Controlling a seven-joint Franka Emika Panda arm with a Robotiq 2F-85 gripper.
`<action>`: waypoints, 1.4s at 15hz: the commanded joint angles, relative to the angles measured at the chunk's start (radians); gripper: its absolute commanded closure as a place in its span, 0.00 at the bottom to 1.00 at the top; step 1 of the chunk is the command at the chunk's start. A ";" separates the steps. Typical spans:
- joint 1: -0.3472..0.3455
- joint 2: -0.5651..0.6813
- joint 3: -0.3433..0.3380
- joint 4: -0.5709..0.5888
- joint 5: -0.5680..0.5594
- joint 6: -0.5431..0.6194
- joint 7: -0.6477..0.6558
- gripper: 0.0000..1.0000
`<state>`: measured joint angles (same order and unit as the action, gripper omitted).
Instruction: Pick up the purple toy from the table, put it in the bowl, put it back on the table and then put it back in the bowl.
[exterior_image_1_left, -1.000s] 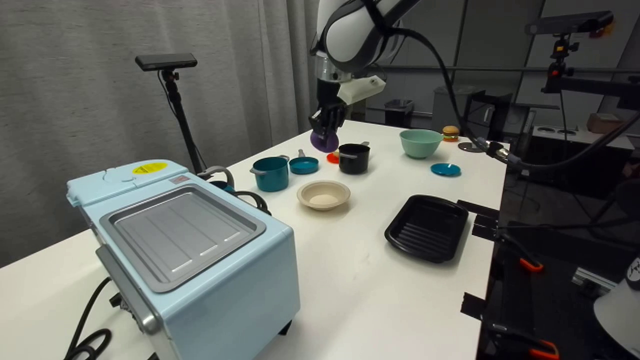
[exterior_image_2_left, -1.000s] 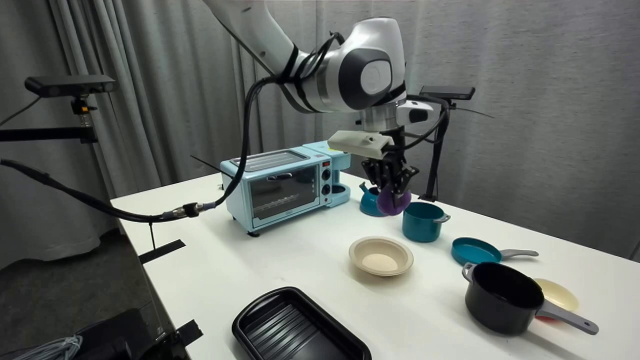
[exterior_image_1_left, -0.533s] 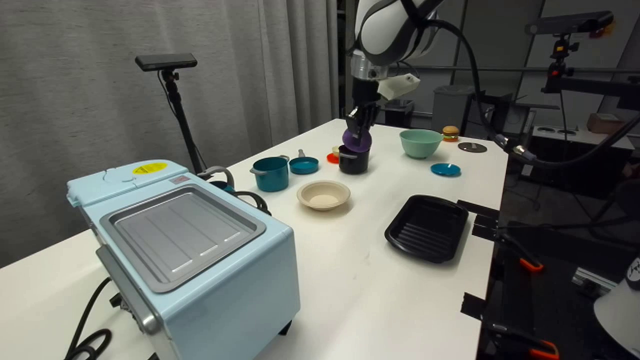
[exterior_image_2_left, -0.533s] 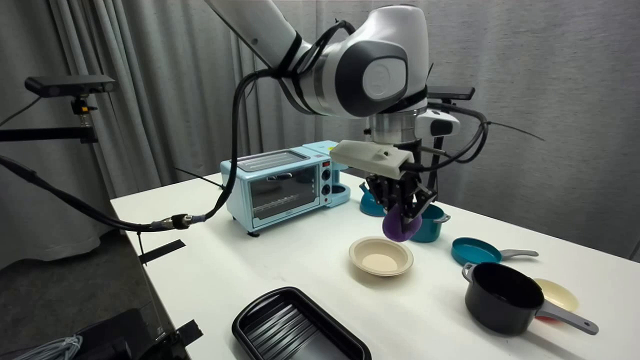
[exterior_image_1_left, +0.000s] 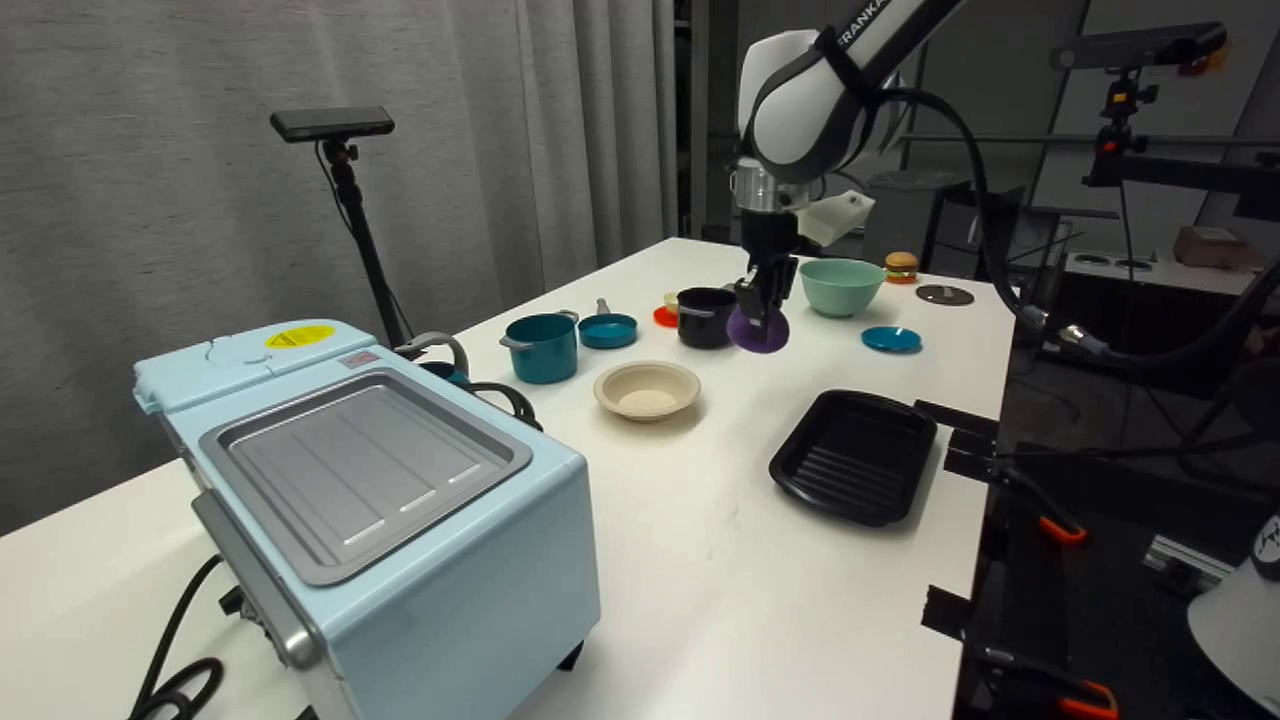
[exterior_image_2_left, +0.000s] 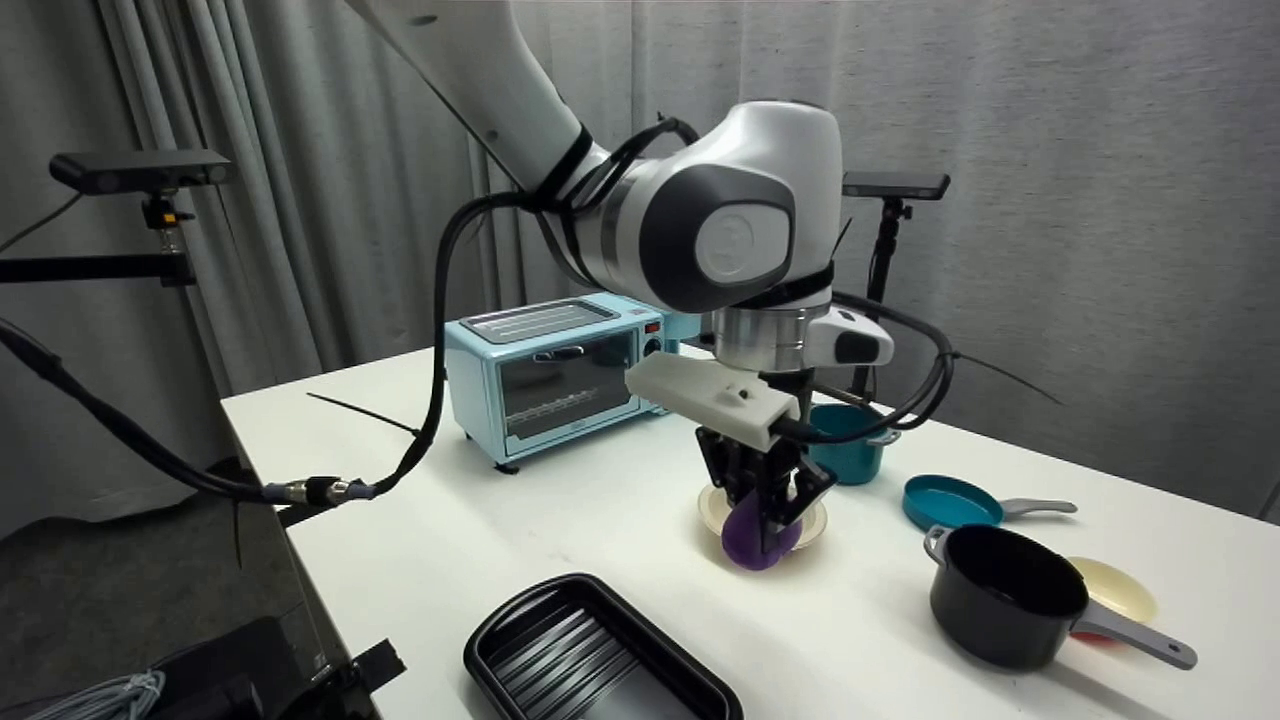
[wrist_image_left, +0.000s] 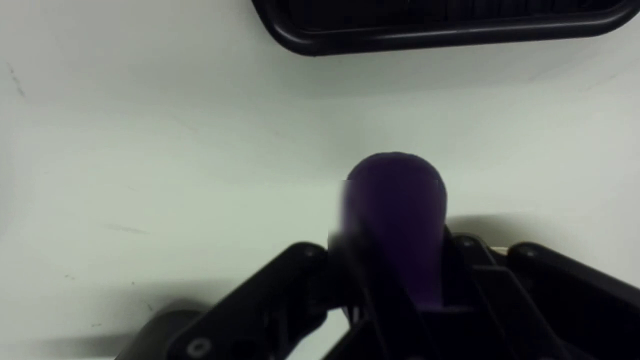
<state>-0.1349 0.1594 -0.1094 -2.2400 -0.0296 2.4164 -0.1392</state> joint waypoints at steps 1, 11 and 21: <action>0.022 0.031 0.014 -0.027 -0.027 0.039 0.009 0.94; 0.104 0.203 -0.001 -0.026 -0.223 0.098 0.157 0.94; 0.109 0.125 0.019 -0.057 -0.242 0.068 0.149 0.12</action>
<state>-0.0306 0.3406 -0.0939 -2.2619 -0.2800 2.4925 0.0261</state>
